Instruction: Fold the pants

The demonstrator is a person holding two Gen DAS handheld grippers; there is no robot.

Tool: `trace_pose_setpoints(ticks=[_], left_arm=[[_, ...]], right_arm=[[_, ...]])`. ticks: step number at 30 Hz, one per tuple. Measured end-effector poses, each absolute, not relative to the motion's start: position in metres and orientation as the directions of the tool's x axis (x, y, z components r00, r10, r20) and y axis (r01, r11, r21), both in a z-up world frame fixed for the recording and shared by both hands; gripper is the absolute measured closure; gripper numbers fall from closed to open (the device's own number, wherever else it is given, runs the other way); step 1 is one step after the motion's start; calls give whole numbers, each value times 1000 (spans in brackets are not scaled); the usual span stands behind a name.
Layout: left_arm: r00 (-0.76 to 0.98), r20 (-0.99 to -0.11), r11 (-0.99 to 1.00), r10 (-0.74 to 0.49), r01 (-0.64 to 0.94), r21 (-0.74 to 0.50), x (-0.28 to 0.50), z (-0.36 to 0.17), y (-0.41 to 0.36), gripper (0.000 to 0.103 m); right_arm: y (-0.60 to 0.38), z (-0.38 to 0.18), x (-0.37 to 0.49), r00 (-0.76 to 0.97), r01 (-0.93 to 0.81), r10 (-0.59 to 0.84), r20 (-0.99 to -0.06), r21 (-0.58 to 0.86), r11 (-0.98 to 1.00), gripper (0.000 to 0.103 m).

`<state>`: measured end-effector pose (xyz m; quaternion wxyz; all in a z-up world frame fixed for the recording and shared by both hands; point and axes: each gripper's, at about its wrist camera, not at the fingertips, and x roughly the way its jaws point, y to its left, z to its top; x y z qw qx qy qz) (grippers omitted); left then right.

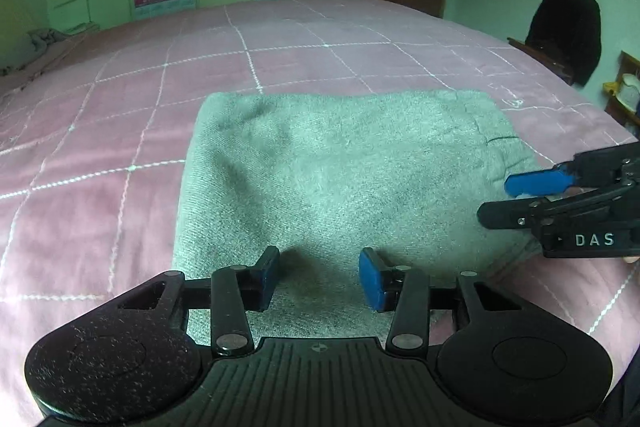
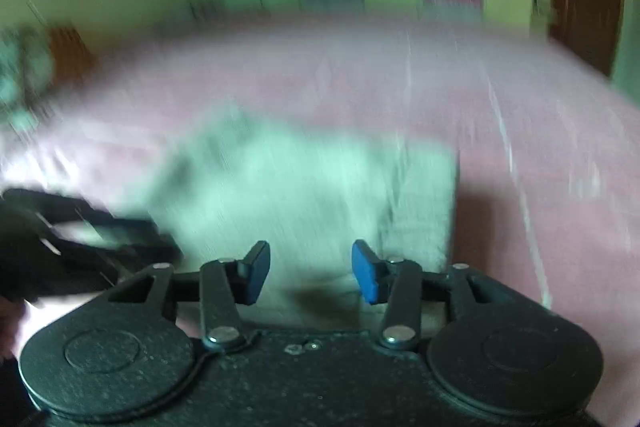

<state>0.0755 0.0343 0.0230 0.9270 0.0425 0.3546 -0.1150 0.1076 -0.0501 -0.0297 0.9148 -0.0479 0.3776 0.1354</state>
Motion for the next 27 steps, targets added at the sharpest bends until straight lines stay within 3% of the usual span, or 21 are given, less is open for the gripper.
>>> trace_pose_setpoints(ticks=[2, 6, 10, 15, 17, 18, 19, 23, 24, 25, 27], left_arm=[[736, -657, 973, -163, 229, 15, 70, 29, 35, 55], [738, -653, 973, -169, 229, 6, 62, 27, 36, 48], [743, -649, 973, -165, 230, 17, 57, 24, 35, 46], [775, -613, 975, -157, 220, 28, 50, 38, 50, 44], [805, -576, 980, -139, 196, 38, 51, 44, 70, 23], [812, -569, 983, -127, 182, 40, 55, 45, 82, 6], [808, -573, 984, -136, 178, 17, 63, 44, 96, 5], [686, -627, 923, -370, 197, -329, 111, 20, 160, 8], [637, -628, 879, -447, 184, -440, 125, 8, 172, 18], [573, -624, 821, -531, 168, -545, 139, -8, 180, 23], [530, -567, 733, -631, 168, -659, 159, -31, 186, 23]], right_arm=[[-45, -28, 103, 695, -293, 190, -694, -32, 956, 59], [-51, -3, 89, 751, -284, 239, -615, 27, 959, 58], [-55, -29, 101, 704, -251, 180, -687, -4, 968, 58], [-49, -23, 96, 715, -262, 184, -675, -14, 965, 51], [-58, -8, 86, 754, -265, 225, -617, 27, 964, 49], [-66, -3, 82, 772, -264, 248, -586, 60, 963, 44], [-78, 1, 81, 783, -249, 256, -567, 93, 964, 41], [-147, -17, 107, 739, -105, 313, -596, 357, 928, 36], [-177, -41, 122, 687, -54, 422, -592, 537, 842, 28], [-177, -41, 122, 687, -54, 422, -592, 537, 842, 26], [-193, -68, 138, 633, -9, 501, -591, 641, 767, 26]])
